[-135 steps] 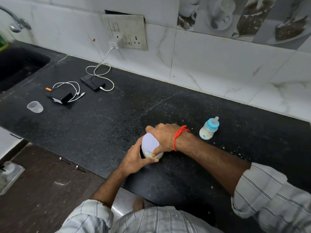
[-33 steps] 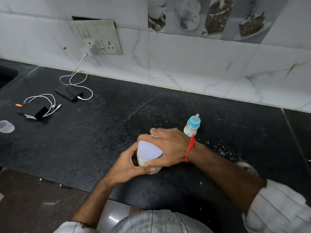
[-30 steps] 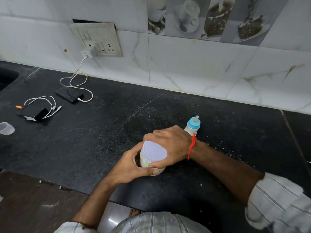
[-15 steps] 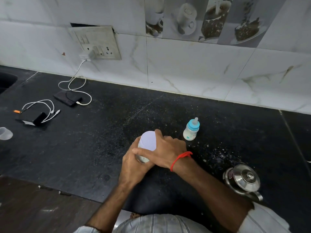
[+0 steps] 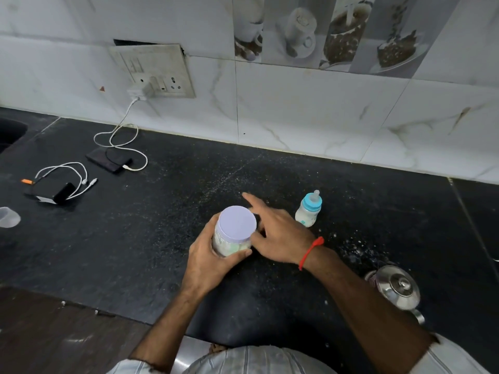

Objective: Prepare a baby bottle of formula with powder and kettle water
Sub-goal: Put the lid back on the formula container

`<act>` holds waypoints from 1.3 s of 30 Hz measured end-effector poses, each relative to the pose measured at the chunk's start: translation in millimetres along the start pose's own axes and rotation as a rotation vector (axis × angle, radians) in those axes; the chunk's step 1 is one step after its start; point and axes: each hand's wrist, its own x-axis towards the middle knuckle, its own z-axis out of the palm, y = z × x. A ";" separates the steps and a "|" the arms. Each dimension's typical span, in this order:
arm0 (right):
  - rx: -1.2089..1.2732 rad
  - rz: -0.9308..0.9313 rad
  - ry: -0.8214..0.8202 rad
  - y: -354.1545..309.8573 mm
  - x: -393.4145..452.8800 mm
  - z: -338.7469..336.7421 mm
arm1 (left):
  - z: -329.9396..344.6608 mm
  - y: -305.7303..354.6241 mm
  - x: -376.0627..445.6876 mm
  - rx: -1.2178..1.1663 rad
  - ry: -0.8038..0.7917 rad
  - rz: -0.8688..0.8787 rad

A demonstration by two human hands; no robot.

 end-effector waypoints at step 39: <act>0.325 0.382 0.842 140.6 3.8 14.3 | -0.6 -43.0 67.8 0.045 0.069 -0.233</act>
